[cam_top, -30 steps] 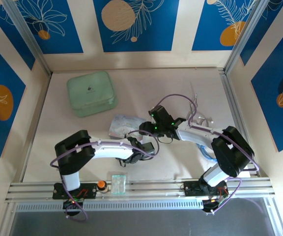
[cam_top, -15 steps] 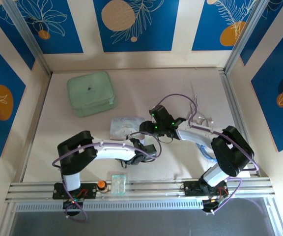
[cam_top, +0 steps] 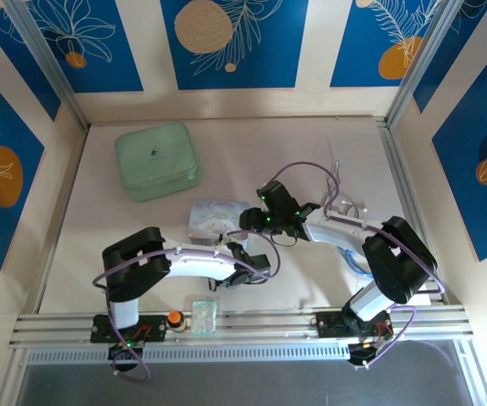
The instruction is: Unlock the padlock with the key
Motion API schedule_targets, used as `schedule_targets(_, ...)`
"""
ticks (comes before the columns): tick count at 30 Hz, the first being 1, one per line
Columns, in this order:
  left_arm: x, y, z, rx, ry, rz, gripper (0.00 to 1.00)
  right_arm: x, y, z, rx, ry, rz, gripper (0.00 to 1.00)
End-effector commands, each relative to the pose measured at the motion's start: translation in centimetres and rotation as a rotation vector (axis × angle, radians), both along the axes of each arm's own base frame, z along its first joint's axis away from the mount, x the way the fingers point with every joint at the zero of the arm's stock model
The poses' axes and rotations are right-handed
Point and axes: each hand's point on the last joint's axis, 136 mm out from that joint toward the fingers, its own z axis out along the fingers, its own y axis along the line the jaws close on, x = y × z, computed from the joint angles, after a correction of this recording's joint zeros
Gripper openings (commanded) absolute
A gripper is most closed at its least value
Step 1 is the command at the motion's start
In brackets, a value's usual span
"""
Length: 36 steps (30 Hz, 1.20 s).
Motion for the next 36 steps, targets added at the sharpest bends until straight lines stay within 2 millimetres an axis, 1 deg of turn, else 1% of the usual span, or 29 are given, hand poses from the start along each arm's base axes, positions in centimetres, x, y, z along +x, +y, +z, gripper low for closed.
schedule_targets(1, -0.2, -0.1, 0.7, 0.003, -0.013, -0.01, 0.24, -2.0, -2.3, -4.0, -0.113, 0.114, -0.021, 0.52)
schedule_targets(3, -0.5, -0.2, 0.7, -0.016, 0.0, -0.009, 0.26, -2.0, -2.3, -4.1, -0.114, 0.118, -0.02, 0.52)
schedule_targets(7, -0.8, -0.7, 1.1, -0.072, 0.017, -0.023, 0.42, -2.0, -2.2, -3.8, -0.106, 0.111, -0.016, 0.52)
schedule_targets(9, -0.9, -1.4, 1.6, -0.135, 0.024, -0.044, 0.53, -1.8, -2.2, -3.3, -0.101, 0.091, -0.016, 0.53)
schedule_targets(10, -1.0, -1.7, 1.8, -0.169, 0.026, -0.053, 0.54, -1.7, -2.4, -3.2, -0.102, 0.087, -0.018, 0.53)
schedule_targets(11, -1.1, -2.1, 2.1, -0.209, 0.024, -0.061, 0.54, -1.5, -2.5, -3.0, -0.1, 0.084, -0.022, 0.53)
schedule_targets(12, -1.1, -2.4, 2.1, -0.242, 0.021, -0.067, 0.5, -1.4, -2.5, -2.9, -0.097, 0.082, -0.024, 0.53)
schedule_targets(13, -1.2, -2.6, 1.7, -0.274, 0.03, -0.074, 0.41, -1.3, -2.6, -2.8, -0.094, 0.082, -0.027, 0.54)
schedule_targets(14, -1.3, -2.5, 1.2, -0.283, 0.047, -0.067, 0.36, -1.2, -2.5, -2.8, -0.088, 0.084, -0.029, 0.54)
schedule_targets(15, -1.2, -1.7, 1.0, -0.259, 0.056, -0.042, 0.36, -1.3, -2.5, -2.8, -0.082, 0.088, -0.027, 0.54)
schedule_targets(16, -1.0, -0.8, 1.0, -0.215, 0.05, -0.03, 0.38, -1.3, -2.4, -2.8, -0.077, 0.092, -0.025, 0.54)
schedule_targets(17, -0.9, -0.2, 1.1, -0.181, 0.042, -0.033, 0.4, -1.4, -2.3, -2.8, -0.072, 0.094, -0.022, 0.54)
schedule_targets(18, -0.9, 0.0, 1.1, -0.173, 0.042, -0.042, 0.4, -1.5, -2.3, -2.8, -0.069, 0.095, -0.022, 0.54)
schedule_targets(21, -1.3, -1.1, 0.9, -0.251, 0.067, -0.075, 0.4, -1.5, -2.4, -2.8, -0.074, 0.094, -0.021, 0.54)
schedule_targets(23, -1.2, -1.3, 1.3, -0.292, 0.048, -0.071, 0.4, -1.4, -2.4, -2.7, -0.073, 0.092, -0.023, 0.54)
schedule_targets(26, -0.6, -1.3, 2.1, -0.306, 0.013, -0.076, 0.41, -1.4, -2.2, -2.7, -0.065, 0.093, -0.024, 0.54)
schedule_targets(28, -0.6, -1.9, 2.4, -0.324, 0.02, -0.098, 0.4, -1.4, -2.2, -2.8, -0.065, 0.096, -0.022, 0.54)
schedule_targets(30, -0.9, -2.5, 2.0, -0.352, 0.041, -0.106, 0.4, -1.4, -2.2, -2.8, -0.069, 0.097, -0.018, 0.54)
schedule_targets(32, -1.5, -3.1, 1.2, -0.386, 0.078, -0.112, 0.4, -1.4, -2.3, -2.8, -0.073, 0.096, -0.021, 0.54)
schedule_targets(34, -1.7, -3.1, 0.7, -0.384, 0.093, -0.106, 0.4, -1.5, -2.4, -2.8, -0.074, 0.096, -0.023, 0.54)
schedule_targets(36, -1.5, -2.7, 1.0, -0.367, 0.079, -0.096, 0.4, -1.6, -2.5, -2.7, -0.072, 0.095, -0.025, 0.54)
